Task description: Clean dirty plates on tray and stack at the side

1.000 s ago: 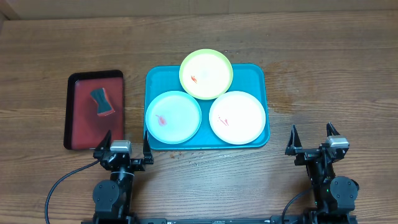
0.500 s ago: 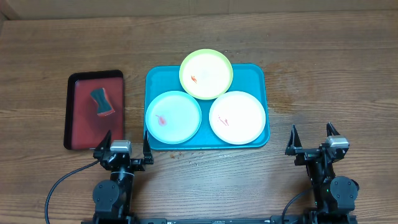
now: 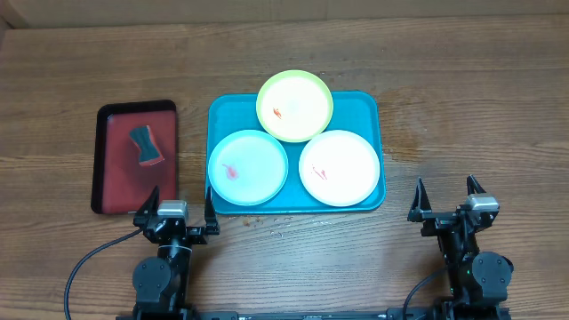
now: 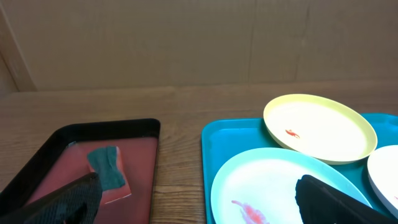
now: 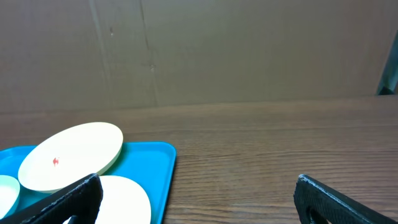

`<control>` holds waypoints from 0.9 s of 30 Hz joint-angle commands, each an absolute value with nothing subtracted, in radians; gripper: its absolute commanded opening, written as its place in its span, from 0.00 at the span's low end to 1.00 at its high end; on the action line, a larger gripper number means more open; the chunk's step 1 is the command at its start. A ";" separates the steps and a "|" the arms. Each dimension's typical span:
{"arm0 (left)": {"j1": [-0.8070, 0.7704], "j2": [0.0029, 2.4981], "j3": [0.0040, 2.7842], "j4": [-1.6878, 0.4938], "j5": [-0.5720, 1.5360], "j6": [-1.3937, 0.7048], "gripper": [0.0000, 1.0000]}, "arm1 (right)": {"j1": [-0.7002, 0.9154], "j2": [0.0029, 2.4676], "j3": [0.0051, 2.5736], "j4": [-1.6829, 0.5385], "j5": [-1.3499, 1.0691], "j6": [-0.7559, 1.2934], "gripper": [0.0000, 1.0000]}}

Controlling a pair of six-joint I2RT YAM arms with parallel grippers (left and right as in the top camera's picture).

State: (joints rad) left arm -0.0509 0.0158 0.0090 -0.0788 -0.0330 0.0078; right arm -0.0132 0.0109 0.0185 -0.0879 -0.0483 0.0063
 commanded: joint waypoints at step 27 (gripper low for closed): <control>-0.055 0.005 0.005 0.583 0.363 -0.113 1.00 | -0.014 0.004 0.008 -0.081 -0.054 0.003 1.00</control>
